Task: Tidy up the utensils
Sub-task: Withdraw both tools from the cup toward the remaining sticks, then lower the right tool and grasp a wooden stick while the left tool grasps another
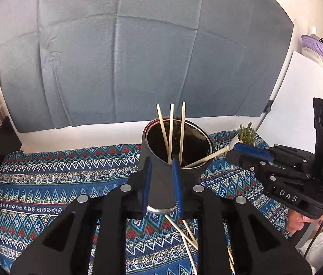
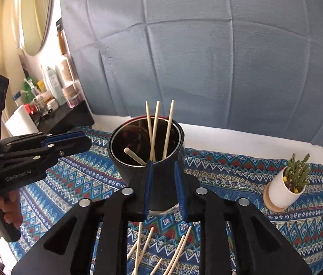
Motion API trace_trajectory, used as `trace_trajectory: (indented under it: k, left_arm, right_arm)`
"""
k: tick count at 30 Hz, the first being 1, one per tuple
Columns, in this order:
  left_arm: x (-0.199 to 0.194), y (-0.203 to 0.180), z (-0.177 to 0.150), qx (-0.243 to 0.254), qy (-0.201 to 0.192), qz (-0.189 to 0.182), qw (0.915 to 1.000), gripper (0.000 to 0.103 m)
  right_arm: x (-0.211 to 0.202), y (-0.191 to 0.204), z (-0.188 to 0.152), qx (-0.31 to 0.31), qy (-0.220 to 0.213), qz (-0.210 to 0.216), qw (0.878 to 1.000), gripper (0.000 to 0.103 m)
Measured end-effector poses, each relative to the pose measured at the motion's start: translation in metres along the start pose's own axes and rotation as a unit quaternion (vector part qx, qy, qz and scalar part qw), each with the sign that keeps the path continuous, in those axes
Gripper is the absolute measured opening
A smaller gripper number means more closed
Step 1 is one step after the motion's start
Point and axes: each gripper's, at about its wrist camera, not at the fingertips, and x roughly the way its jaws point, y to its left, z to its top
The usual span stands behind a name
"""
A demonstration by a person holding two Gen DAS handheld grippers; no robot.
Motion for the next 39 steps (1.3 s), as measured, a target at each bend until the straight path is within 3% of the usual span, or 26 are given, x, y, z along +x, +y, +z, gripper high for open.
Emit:
trace_trajectory:
  k: [2,4,5,11,12,17,31,39]
  left_arm:
    - [-0.002,0.0,-0.003,-0.003,0.01,0.007,0.9999,0.021]
    - [-0.004,0.002,-0.006,-0.009,0.019,0.009,0.9997,0.029]
    - [-0.004,0.002,-0.008,-0.015,0.024,0.009,0.9996,0.039]
    - [-0.005,0.005,-0.027,-0.028,0.052,0.022,0.998,0.071]
    - [-0.003,0.006,-0.031,-0.03,0.059,0.026,0.9975,0.081]
    - [0.007,0.007,-0.061,-0.038,0.102,0.029,0.9937,0.095]
    - [0.041,-0.005,-0.13,-0.043,0.224,0.025,0.9733,0.097]
    - [0.059,-0.021,-0.145,-0.008,0.261,0.035,0.9647,0.097]
  right_arm:
    - [-0.007,-0.002,-0.002,0.003,-0.003,-0.008,1.0,0.035]
    - [-0.013,-0.004,-0.005,0.005,-0.004,-0.019,1.0,0.043]
    - [-0.016,-0.006,-0.007,0.007,-0.004,-0.022,1.0,0.048]
    - [-0.025,-0.014,-0.023,0.018,0.009,-0.045,0.999,0.075]
    - [-0.025,-0.015,-0.027,0.02,0.015,-0.049,0.998,0.079]
    - [-0.019,-0.02,-0.053,0.026,0.053,-0.064,0.996,0.084]
    - [0.01,-0.035,-0.129,0.046,0.156,-0.1,0.982,0.084]
    - [0.03,-0.034,-0.157,0.027,0.207,-0.109,0.972,0.084]
